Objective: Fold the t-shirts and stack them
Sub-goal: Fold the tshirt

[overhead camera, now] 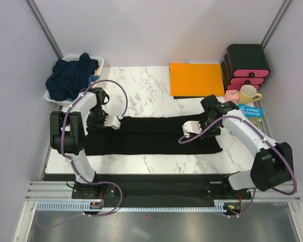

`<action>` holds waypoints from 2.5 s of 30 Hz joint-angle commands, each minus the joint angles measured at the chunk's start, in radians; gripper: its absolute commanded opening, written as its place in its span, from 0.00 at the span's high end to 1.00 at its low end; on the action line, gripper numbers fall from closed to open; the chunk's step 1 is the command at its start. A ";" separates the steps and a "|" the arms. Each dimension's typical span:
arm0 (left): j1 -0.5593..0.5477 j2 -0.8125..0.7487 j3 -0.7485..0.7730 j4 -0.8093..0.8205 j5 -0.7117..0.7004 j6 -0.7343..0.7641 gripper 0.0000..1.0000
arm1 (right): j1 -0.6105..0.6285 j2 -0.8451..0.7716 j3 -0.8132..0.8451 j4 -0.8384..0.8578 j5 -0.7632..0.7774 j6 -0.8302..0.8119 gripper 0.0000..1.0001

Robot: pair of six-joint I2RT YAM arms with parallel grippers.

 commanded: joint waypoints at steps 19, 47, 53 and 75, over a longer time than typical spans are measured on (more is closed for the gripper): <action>-0.003 0.049 0.022 -0.182 0.009 0.127 0.51 | 0.094 0.113 -0.048 -0.011 0.021 -0.009 0.77; -0.038 0.169 0.293 -0.133 0.282 -0.154 0.98 | 0.121 0.395 0.197 0.433 -0.189 0.393 1.00; -0.040 0.163 0.270 -0.111 0.288 -0.176 0.98 | 0.126 0.399 0.199 0.414 -0.202 0.378 1.00; -0.052 0.227 0.283 -0.084 0.234 -0.157 0.98 | 0.210 0.284 0.142 0.189 -0.252 0.350 1.00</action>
